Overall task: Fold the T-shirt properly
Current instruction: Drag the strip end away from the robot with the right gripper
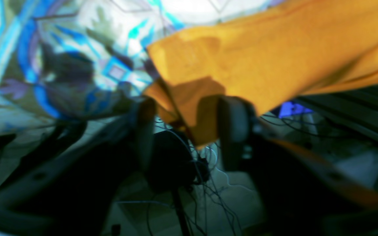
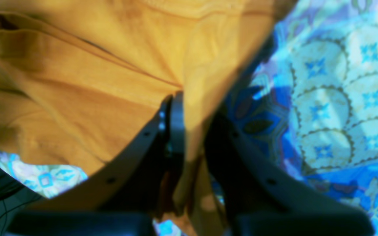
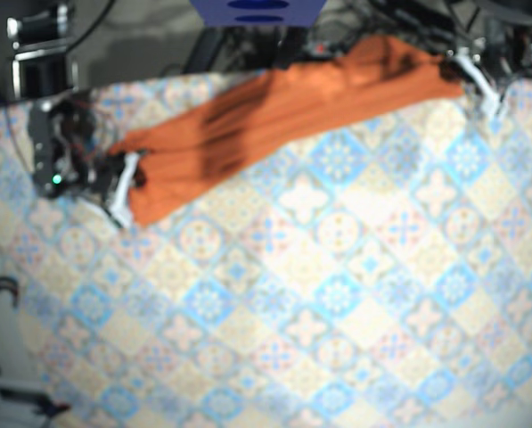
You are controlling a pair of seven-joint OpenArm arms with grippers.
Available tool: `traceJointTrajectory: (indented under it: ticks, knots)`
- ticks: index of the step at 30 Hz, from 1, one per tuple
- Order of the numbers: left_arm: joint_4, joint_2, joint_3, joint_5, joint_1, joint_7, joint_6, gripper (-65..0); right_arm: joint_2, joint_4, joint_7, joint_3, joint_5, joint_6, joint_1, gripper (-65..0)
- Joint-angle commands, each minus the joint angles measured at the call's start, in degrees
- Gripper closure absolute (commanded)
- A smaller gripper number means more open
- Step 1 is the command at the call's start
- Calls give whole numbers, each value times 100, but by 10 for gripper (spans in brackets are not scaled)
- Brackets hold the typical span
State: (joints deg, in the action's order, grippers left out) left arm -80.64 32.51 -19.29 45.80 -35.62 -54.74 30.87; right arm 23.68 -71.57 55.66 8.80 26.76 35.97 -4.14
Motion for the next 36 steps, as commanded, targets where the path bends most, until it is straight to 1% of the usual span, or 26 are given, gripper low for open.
traceJointTrajectory:
  ticks: [1, 4, 7, 11, 13, 19, 27, 29, 33, 36]
  knots:
    - [-28, 76, -10, -57, -56, -42, -41, -363, 115, -83, -58, -40, -43, -5, -135, -25]
    - [-28, 85, -18, -39, -118, -34, -32, -400, 115, -83, -58, -40, -43, -5, -144, -25]
    - [-28, 85, -18, -31, -118, -34, -15, -400, 115, -39, -58, -40, -140, -5, -250, -25]
    - [-28, 76, -18, -31, -126, -34, -15, -400, 98, 85, -58, -40, -588, -5, -337, -25]
    - [-28, 76, -18, -31, -135, -25, -15, -400, 89, 128, -58, -31, -685, -5, -434, -25]
    - [-28, 76, -18, -31, -135, -34, -15, -400, 98, 181, -120, -23, -712, -5, -724, -25]
    - [-28, 67, -18, -31, -205, -16, -15, -400, 107, 568, -129, -14, -720, 3, -1225, -25]
    - [-28, 67, -18, -31, -205, -16, -15, -400, 107, 603, -137, 162, -729, 3, -1348, -25]
    - [-28, 67, -18, -31, -205, -16, -15, -400, 89, 630, -146, 725, -729, 3, -1647, -25]
    - [-28, 67, -18, -31, -214, -16, -15, -400, 71, 814, -296, 988, -729, -5, -1841, -25]
